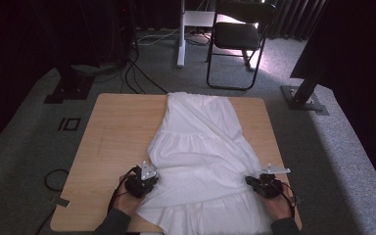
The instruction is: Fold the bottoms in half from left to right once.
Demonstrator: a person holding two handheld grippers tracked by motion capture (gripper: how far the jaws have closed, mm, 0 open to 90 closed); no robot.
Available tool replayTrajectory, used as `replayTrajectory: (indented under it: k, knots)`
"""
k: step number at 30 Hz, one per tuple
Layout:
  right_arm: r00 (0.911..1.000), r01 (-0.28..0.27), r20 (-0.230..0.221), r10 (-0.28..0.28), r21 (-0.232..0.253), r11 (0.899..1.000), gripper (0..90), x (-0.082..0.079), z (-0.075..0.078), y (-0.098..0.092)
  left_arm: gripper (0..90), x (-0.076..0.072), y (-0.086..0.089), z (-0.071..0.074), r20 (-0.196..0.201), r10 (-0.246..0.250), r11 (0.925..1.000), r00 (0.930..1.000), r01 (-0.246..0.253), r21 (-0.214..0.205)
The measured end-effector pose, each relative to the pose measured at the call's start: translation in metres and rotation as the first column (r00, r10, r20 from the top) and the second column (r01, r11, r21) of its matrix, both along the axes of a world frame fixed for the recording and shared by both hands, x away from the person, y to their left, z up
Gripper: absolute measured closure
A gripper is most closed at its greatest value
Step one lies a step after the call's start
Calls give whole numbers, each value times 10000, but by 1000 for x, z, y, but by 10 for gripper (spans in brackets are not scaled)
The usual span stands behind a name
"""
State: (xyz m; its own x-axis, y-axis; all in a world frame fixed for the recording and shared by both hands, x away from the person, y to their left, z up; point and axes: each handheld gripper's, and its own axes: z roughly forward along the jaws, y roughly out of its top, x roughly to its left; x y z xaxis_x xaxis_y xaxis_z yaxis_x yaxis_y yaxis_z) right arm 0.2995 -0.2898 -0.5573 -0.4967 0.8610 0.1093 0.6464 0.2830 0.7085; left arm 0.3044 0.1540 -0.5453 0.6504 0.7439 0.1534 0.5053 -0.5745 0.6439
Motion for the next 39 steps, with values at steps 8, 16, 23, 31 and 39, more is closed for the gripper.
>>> replayTrajectory:
  k: [8,16,23,31,39]
  knots:
    - [9997,-114,200,123,-466,9988,854,31,2,20,868,48,19,3,232,1263,9907,9917,-1273,476]
    - [9914,-598,1166,589,37,9982,856,24,25,17,882,20,36,38,629,946,9930,9935,-897,-770]
    - [9941,183,1077,-128,-501,9986,818,-2,37,-20,717,-12,48,46,434,503,9939,9978,-458,-1006]
    - [9901,9,1401,-48,279,9996,532,11,45,6,576,-7,55,39,145,1199,9823,9927,-1166,-1465]
    - [9931,-1090,404,1098,-229,9938,543,50,23,56,541,-9,45,32,-68,812,9885,9967,-814,-1273]
